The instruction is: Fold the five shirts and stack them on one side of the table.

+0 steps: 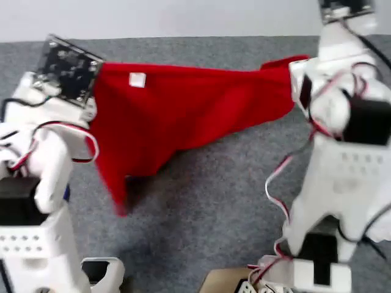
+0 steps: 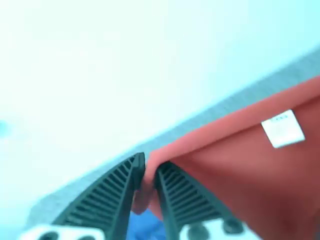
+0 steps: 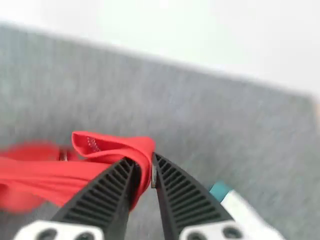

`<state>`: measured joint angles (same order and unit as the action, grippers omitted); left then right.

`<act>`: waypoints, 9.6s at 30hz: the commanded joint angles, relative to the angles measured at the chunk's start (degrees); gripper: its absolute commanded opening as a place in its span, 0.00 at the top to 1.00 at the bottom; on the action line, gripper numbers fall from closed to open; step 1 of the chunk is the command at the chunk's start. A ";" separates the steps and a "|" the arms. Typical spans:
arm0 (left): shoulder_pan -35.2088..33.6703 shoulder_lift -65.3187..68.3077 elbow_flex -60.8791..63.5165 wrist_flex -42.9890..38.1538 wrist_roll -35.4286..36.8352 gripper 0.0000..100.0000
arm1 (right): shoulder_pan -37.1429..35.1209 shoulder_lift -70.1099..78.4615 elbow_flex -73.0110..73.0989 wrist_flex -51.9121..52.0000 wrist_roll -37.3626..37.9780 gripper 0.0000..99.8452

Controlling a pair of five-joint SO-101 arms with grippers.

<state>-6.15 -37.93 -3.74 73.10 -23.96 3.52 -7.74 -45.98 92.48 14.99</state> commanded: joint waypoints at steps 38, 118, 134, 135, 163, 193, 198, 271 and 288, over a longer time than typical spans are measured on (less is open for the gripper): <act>-4.48 -11.87 22.99 9.76 -2.64 1.00 | 1.63 6.90 -0.09 10.42 2.46 0.99; -9.58 -12.22 30.20 -10.29 -4.48 1.00 | -14.55 48.66 -50.37 8.84 4.48 0.99; 7.82 -12.31 3.65 -18.90 -4.40 1.00 | -6.55 12.26 -50.02 8.92 8.62 0.99; 7.74 -12.31 2.07 -18.29 -4.40 1.00 | -5.85 10.24 -50.02 9.10 9.85 0.99; 7.65 -12.22 -10.77 13.01 -13.89 1.00 | -1.63 -13.41 -17.67 9.54 17.49 0.99; -0.44 37.36 17.89 -65.05 -14.33 1.00 | -6.37 6.20 45.63 -77.32 15.91 0.99; -0.44 44.66 7.60 -65.05 -14.42 1.00 | -5.14 14.99 34.81 -77.49 16.00 0.99; -7.38 52.57 -11.47 16.62 -33.93 0.82 | -9.98 1.01 26.29 9.89 5.63 0.77; -8.79 52.57 -21.58 20.92 -33.93 0.82 | -9.45 19.56 25.32 -9.54 5.36 0.77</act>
<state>-14.33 15.43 -20.70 91.38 -58.59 -5.98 11.60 -17.85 85.10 21.05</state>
